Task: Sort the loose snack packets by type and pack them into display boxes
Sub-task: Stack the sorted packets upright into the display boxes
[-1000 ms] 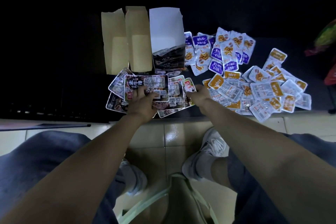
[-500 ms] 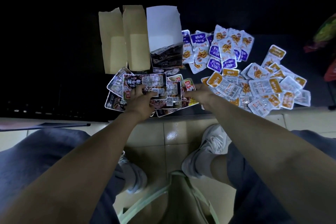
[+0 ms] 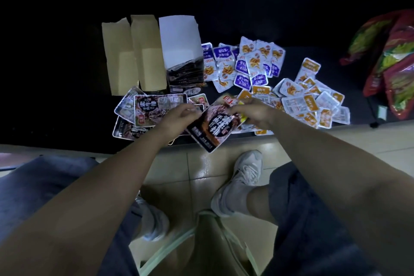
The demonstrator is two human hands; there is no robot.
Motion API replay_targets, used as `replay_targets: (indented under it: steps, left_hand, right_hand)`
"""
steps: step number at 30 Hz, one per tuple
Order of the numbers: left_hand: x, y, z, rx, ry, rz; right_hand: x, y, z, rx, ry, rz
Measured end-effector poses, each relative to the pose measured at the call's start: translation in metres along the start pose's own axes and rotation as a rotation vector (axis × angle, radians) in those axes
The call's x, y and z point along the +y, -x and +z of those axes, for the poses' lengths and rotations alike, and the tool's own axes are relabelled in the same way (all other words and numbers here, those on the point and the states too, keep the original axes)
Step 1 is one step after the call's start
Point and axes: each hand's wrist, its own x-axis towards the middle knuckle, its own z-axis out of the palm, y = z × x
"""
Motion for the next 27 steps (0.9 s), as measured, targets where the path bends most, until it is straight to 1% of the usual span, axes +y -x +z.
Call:
replay_targets:
  steps: [1, 2, 3, 5, 7, 9, 12, 15, 21, 23, 24, 27]
  left_hand:
    - [-0.001, 0.000, 0.001, -0.075, 0.060, -0.048]
    - [-0.003, -0.001, 0.000, -0.114, 0.026, -0.058]
    - [-0.007, -0.002, -0.002, -0.104, -0.037, -0.054]
    - [-0.018, -0.005, -0.009, -0.015, -0.160, -0.049]
    - [-0.025, -0.004, -0.019, 0.100, -0.268, -0.064]
    - [-0.031, -0.003, -0.030, 0.236, -0.277, -0.089]
    - [-0.041, -0.007, -0.041, 0.328, -0.283, -0.167]
    - [-0.046, -0.010, -0.043, 0.337, -0.282, -0.176]
    - [-0.049, -0.010, -0.044, 0.317, -0.297, -0.213]
    - [-0.048, -0.010, -0.045, 0.304, -0.281, -0.221]
    - [-0.049, -0.011, -0.046, 0.305, -0.272, -0.218]
    - [-0.044, -0.009, -0.044, 0.292, -0.283, -0.202]
  right_hand:
    - [0.001, -0.001, 0.008, -0.062, 0.010, 0.007]
    - [0.002, -0.007, 0.015, -0.098, 0.011, 0.003]
    - [0.003, -0.011, 0.022, -0.112, -0.005, -0.003]
    - [0.005, -0.021, 0.035, -0.092, -0.070, -0.018]
    - [0.007, -0.033, 0.045, 0.017, -0.078, -0.038]
    - [0.009, -0.047, 0.055, 0.107, -0.071, -0.044]
    - [0.007, -0.058, 0.069, 0.090, -0.121, 0.003]
    - [0.001, -0.065, 0.080, 0.064, -0.118, 0.013]
    - [0.001, -0.071, 0.076, 0.156, -0.036, 0.029]
    - [0.001, -0.069, 0.070, 0.181, -0.009, 0.008]
    - [0.000, -0.068, 0.066, 0.204, -0.003, -0.011]
    - [-0.003, -0.058, 0.044, 0.358, -0.005, -0.037]
